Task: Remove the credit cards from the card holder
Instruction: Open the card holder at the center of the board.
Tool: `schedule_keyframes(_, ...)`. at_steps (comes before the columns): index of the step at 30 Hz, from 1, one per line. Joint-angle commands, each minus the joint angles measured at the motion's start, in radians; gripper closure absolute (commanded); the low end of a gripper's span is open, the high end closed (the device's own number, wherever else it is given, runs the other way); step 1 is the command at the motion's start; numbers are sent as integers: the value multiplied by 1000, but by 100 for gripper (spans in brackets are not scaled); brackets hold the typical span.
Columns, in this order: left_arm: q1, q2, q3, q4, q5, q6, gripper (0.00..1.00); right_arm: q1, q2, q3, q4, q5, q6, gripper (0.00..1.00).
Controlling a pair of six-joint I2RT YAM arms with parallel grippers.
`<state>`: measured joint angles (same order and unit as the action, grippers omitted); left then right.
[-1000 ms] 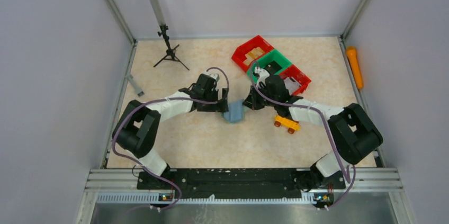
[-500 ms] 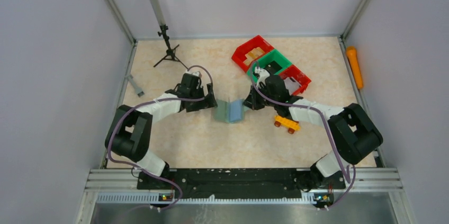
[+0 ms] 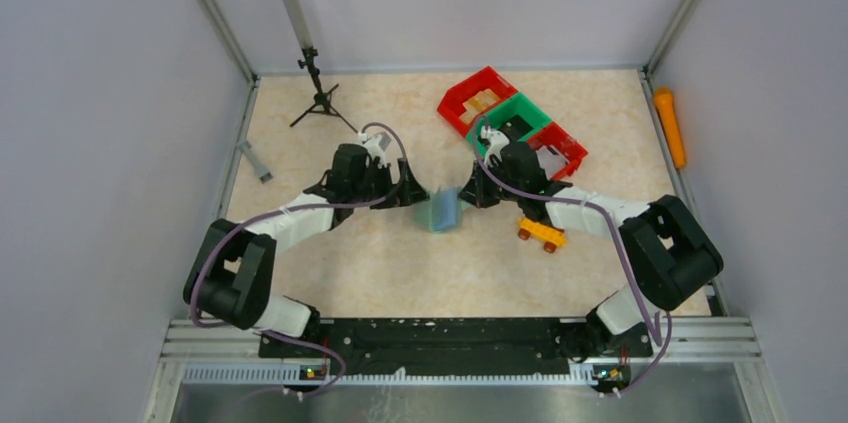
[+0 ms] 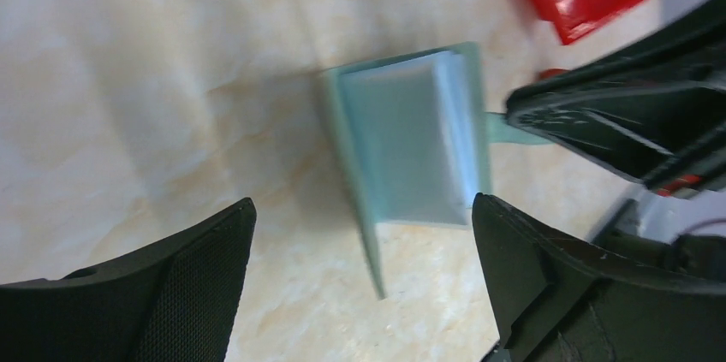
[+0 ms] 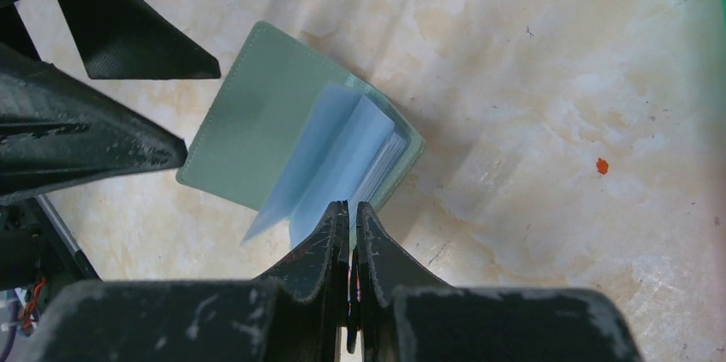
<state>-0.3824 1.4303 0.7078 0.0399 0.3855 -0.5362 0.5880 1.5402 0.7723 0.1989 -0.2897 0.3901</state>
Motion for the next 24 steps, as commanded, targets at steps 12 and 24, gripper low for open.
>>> schedule_keyframes(12,-108,228,130,117,239,-11,1,1,-20,4,64,-35,10,100)
schedule_keyframes(24,-134,266,200,-48,68,50,1,1,-37,-11,93,-68,15,100)
